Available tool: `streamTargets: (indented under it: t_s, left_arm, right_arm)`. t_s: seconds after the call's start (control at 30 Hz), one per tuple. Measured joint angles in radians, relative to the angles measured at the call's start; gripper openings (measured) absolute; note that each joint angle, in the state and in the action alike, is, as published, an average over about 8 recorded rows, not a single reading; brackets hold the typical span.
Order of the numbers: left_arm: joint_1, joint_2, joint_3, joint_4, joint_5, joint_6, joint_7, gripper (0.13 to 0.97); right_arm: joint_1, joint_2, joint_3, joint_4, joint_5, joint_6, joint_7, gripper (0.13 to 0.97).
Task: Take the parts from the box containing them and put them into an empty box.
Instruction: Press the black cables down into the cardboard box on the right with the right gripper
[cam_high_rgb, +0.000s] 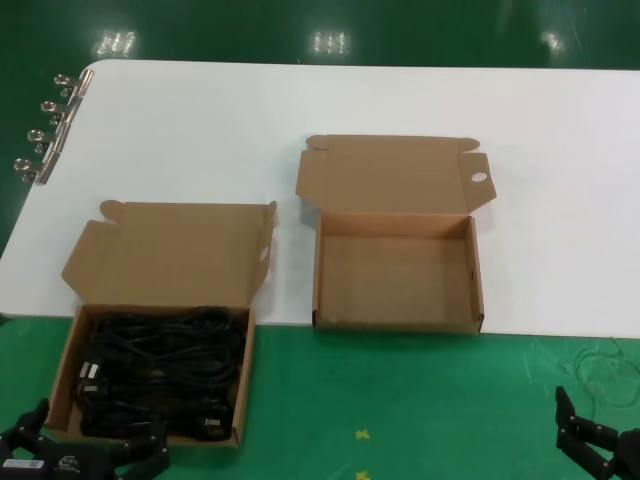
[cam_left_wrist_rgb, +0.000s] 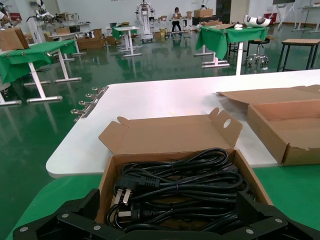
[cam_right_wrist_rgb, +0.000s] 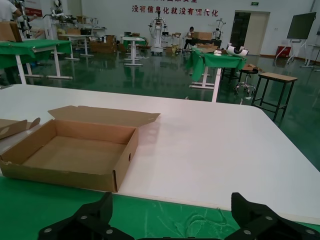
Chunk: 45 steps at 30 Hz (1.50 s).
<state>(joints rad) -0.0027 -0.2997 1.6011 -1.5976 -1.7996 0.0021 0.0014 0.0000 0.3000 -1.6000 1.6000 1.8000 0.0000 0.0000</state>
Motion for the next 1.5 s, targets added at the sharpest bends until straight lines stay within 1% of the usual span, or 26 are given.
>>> streamTargets:
  t_s: [0.13, 0.27, 0.53, 0.57, 0.83, 0.87, 1.13, 1.4, 1.5]
  left_arm:
    - [0.0, 0.0, 0.0, 0.0, 0.0, 0.0, 0.0, 0.966]
    - [0.0, 0.0, 0.0, 0.0, 0.0, 0.0, 0.0, 0.966]
    - [0.0, 0.0, 0.0, 0.0, 0.0, 0.0, 0.0, 0.966]
    - [0.0, 0.0, 0.0, 0.0, 0.0, 0.0, 0.0, 0.966]
    - [0.0, 0.0, 0.0, 0.0, 0.0, 0.0, 0.0, 0.966]
    - [0.0, 0.0, 0.0, 0.0, 0.0, 0.0, 0.0, 0.966]
    - [0.0, 0.0, 0.0, 0.0, 0.0, 0.0, 0.0, 0.966]
    - [0.0, -0.002, 0.001, -0.001, -0.001, -0.001, 0.0, 0.966]
    - [0.001, -0.025, 0.016, -0.016, -0.01, -0.01, 0.0, 0.966]
  right_arm:
    - [0.0, 0.0, 0.0, 0.0, 0.0, 0.0, 0.0, 0.82]
    - [0.0, 0.0, 0.0, 0.0, 0.0, 0.0, 0.0, 0.82]
    - [0.0, 0.0, 0.0, 0.0, 0.0, 0.0, 0.0, 0.642]
    - [0.0, 0.0, 0.0, 0.0, 0.0, 0.0, 0.0, 0.642]
    - [0.0, 0.0, 0.0, 0.0, 0.0, 0.0, 0.0, 0.42]
    - [0.0, 0.0, 0.0, 0.0, 0.0, 0.0, 0.0, 0.42]
    - [0.0, 0.0, 0.0, 0.0, 0.0, 0.0, 0.0, 0.259]
    - [0.0, 0.0, 0.0, 0.0, 0.0, 0.0, 0.0, 0.25]
    - [0.0, 0.0, 0.0, 0.0, 0.0, 0.0, 0.0, 0.244]
